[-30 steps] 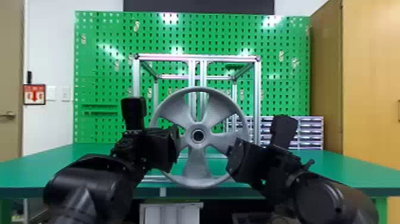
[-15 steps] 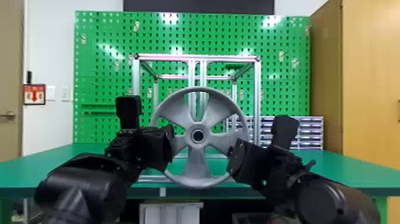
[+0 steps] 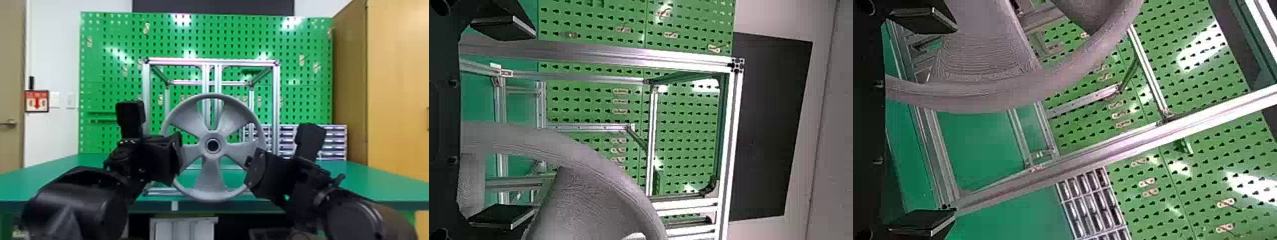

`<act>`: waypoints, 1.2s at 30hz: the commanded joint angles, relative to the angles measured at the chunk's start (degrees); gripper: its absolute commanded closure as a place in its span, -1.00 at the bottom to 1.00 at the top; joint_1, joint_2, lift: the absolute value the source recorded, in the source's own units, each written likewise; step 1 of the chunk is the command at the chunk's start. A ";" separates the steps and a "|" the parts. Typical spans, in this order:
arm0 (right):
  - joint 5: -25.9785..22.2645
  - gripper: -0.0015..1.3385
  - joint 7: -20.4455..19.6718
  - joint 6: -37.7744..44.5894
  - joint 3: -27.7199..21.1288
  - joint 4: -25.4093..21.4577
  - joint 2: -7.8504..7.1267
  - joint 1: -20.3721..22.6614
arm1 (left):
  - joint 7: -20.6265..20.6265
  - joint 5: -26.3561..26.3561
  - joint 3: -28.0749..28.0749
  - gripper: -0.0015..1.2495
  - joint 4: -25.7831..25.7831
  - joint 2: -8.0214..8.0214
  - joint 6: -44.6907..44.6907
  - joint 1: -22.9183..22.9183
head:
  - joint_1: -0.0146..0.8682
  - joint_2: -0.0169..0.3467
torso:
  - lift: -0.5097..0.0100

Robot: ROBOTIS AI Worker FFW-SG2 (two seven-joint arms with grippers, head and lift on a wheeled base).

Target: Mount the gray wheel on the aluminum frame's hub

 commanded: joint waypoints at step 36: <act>-3.42 -1.00 0.09 0.94 -3.29 -22.51 -2.46 16.17 | 1.05 4.83 6.69 -0.90 -23.62 6.58 4.87 17.67 | -0.98 -0.87 | -0.96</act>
